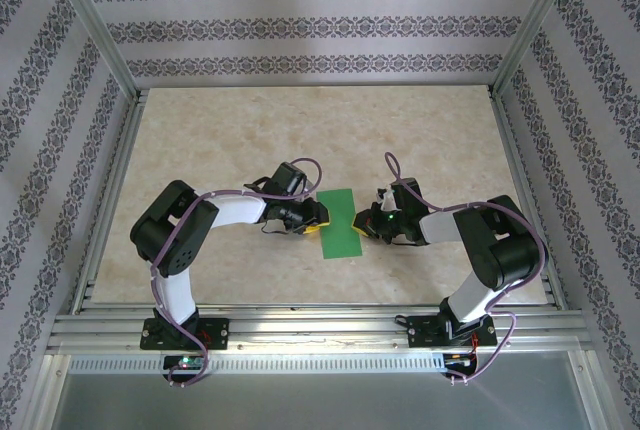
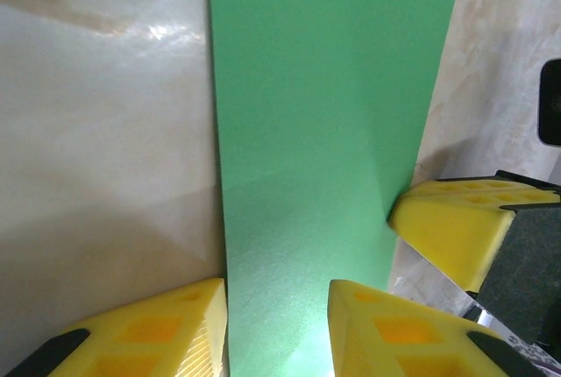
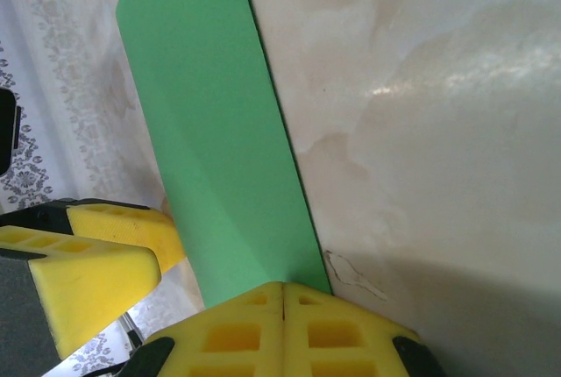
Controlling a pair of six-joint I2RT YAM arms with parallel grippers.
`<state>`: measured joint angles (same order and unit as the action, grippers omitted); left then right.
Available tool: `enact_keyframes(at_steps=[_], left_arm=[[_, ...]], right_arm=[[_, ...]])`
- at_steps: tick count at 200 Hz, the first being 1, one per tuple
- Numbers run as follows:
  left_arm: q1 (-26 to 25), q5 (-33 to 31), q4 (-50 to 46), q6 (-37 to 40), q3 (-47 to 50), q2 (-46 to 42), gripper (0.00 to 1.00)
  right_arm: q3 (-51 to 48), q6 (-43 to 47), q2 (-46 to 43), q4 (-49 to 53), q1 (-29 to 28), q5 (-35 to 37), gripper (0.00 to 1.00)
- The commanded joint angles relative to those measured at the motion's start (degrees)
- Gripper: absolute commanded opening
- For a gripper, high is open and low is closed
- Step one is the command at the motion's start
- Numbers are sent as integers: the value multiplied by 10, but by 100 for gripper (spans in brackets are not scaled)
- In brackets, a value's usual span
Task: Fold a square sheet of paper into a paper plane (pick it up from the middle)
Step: Fold the triangle a second time at the center of the table.
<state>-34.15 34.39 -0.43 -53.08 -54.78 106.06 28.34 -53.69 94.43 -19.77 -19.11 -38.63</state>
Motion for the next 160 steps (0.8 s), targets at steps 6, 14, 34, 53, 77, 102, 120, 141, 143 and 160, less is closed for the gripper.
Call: enact_keyframes(at_steps=[6,14,34,53,77,102,120,141,143,160], left_arm=[[-7,22,25,-14,-6,17,34],[-7,22,29,-15,-6,16,34],[-7,18,25,-14,-5,15,34],[-7,16,35,-18,2,10,34],[-7,10,46,-22,7,2,34],[-7,7,56,-24,12,-7,33],[-6,6,57,-25,10,-7,28],[-6,5,61,-28,12,-9,21],[-6,6,61,-28,13,-9,20],[-6,4,58,-27,13,-11,15]], right_arm=[[-21,0,39,64,-6,57,1],[-22,-1,39,64,-6,57,1],[-22,-1,38,63,-6,57,1],[-22,-1,39,63,-6,56,1],[-22,0,37,65,-5,56,1],[-21,0,38,66,-5,55,1],[-21,0,36,65,-5,54,1],[-20,1,33,64,-6,51,3],[-19,2,33,63,-6,51,3],[-15,7,26,61,-5,42,5]])
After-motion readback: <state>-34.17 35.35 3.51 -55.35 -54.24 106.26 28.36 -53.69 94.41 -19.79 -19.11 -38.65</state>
